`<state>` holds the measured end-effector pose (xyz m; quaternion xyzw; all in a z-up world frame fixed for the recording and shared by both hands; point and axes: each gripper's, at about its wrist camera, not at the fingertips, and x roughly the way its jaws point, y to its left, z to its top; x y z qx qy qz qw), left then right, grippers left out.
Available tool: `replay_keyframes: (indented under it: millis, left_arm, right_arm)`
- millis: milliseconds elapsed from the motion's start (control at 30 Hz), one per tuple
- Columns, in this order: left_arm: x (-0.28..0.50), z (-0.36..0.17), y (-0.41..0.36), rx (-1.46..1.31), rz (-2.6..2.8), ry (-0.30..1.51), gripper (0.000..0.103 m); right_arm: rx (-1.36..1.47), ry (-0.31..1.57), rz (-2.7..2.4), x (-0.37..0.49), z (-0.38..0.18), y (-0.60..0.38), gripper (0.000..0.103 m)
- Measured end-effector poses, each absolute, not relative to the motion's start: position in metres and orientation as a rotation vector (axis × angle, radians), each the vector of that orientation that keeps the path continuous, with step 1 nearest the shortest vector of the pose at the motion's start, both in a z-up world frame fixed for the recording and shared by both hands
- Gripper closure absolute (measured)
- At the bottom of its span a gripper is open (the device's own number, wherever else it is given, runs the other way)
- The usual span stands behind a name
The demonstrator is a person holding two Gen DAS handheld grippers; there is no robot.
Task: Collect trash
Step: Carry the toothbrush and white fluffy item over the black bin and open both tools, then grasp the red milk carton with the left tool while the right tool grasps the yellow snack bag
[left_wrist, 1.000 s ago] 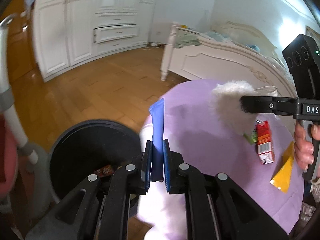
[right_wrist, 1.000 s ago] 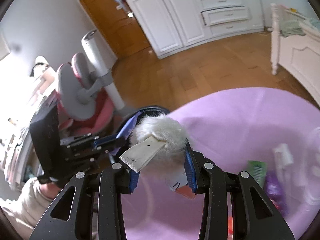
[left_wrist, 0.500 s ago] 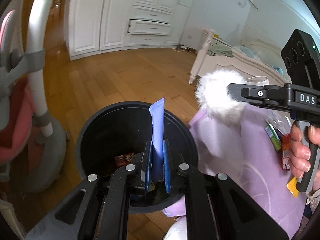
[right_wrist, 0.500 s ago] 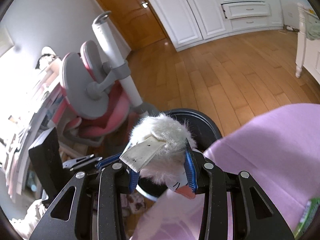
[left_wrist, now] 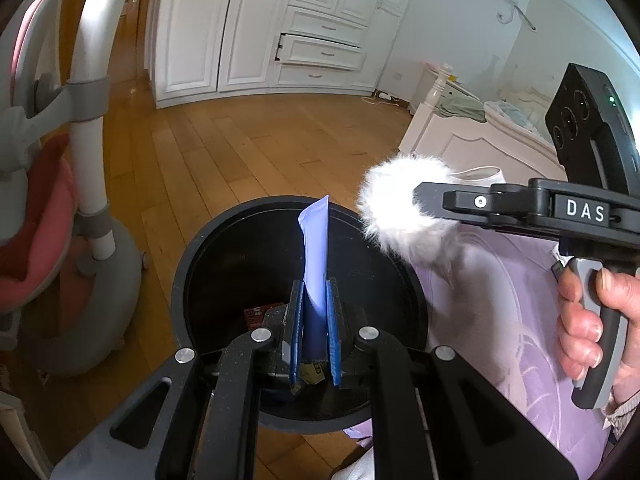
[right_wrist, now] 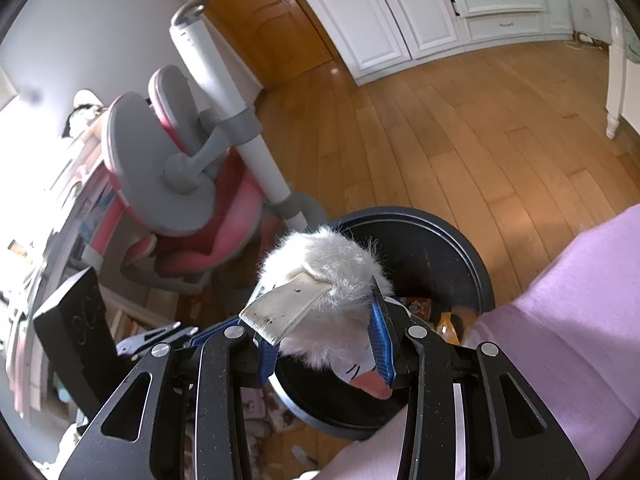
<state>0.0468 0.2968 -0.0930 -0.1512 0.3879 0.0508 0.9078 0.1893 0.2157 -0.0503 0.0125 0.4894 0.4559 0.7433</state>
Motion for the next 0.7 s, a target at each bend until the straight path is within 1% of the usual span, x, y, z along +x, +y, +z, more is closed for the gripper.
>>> replay_keyframes:
  millis: [133,233,267,300,333,400,433,700]
  left_arm:
    - [0.051,-0.093,0.298,-0.304,0.104,0.807,0.090]
    - [0.052,-0.091,0.296,-0.294,0.107,0.804,0.088]
    - [0.053,-0.091,0.296,-0.291,0.106,0.806,0.088]
    - [0.053,-0.090,0.296,-0.291,0.103,0.810,0.083]
    - [0.054,-0.089,0.296,-0.295,0.098,0.815,0.078]
    - [0.050,-0.085,0.295,-0.298,0.096,0.797,0.047]
    - [0.048,-0.082,0.294,-0.295,0.095,0.785,0.038]
    - [0.040,-0.050,0.264,-0.246,0.029,0.736,0.037]
  right_arm:
    - [0.026,1.077,0.989,0.192,-0.053,0.220,0.064]
    - [0.017,1.072,0.978,0.193,-0.053,0.222,0.056]
    - [0.020,1.070,0.975,0.193,-0.053,0.222,0.050]
    - [0.021,1.067,0.972,0.193,-0.052,0.222,0.044]
    - [0.018,1.062,0.969,0.193,-0.050,0.221,0.042]
    - [0.011,1.052,0.970,0.193,-0.046,0.219,0.041]
    - [0.011,1.046,0.972,0.192,-0.043,0.216,0.041]
    - [0.076,0.996,0.962,0.190,-0.013,0.169,0.041]
